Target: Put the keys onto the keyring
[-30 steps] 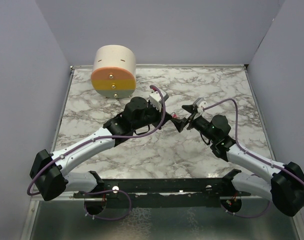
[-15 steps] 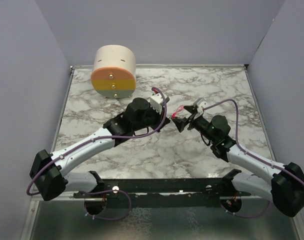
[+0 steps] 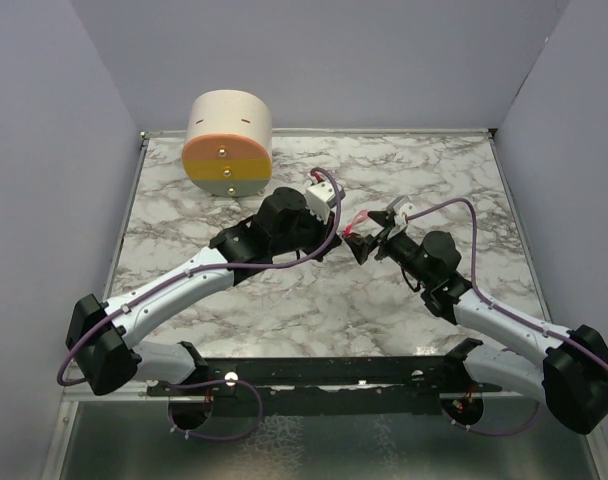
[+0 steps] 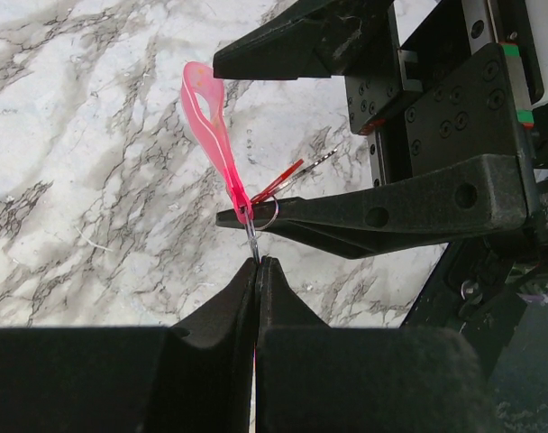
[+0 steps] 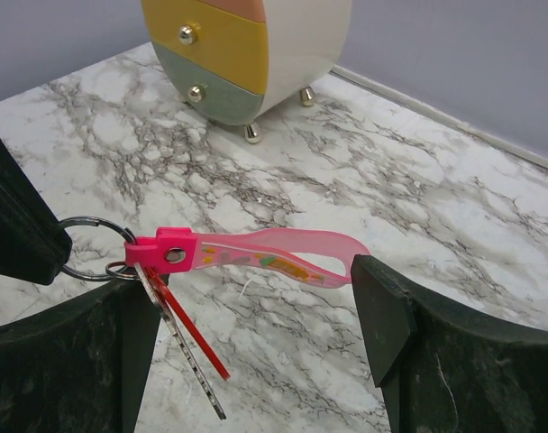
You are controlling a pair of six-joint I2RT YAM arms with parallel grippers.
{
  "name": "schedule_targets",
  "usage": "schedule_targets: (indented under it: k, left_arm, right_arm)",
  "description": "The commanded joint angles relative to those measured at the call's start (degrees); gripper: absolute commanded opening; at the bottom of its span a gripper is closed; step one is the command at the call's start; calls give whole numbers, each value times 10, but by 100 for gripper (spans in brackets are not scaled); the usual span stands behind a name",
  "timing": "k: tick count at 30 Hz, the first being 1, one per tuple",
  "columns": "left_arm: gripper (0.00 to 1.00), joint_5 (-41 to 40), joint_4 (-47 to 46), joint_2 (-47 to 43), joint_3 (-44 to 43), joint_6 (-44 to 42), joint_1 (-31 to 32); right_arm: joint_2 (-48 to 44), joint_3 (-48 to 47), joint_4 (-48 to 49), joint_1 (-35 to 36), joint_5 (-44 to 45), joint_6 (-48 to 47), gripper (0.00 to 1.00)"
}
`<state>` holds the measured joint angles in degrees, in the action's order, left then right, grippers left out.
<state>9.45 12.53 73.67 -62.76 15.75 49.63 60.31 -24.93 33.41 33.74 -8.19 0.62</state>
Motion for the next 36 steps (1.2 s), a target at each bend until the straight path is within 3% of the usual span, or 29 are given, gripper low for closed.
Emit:
schedule_targets:
  k: [1, 15, 36]
  left_arm:
    - [0, 13, 45, 15, -30, -6, 4]
    - [0, 16, 137, 73, -129, -20, 4]
    - [0, 27, 158, 95, -132, -32, 5]
  right_arm:
    - [-16, 1, 12, -2, 24, -4, 83]
    - [-7, -3, 3, -2, 58, -7, 83]
    - [-10, -10, 6, -2, 87, -10, 84]
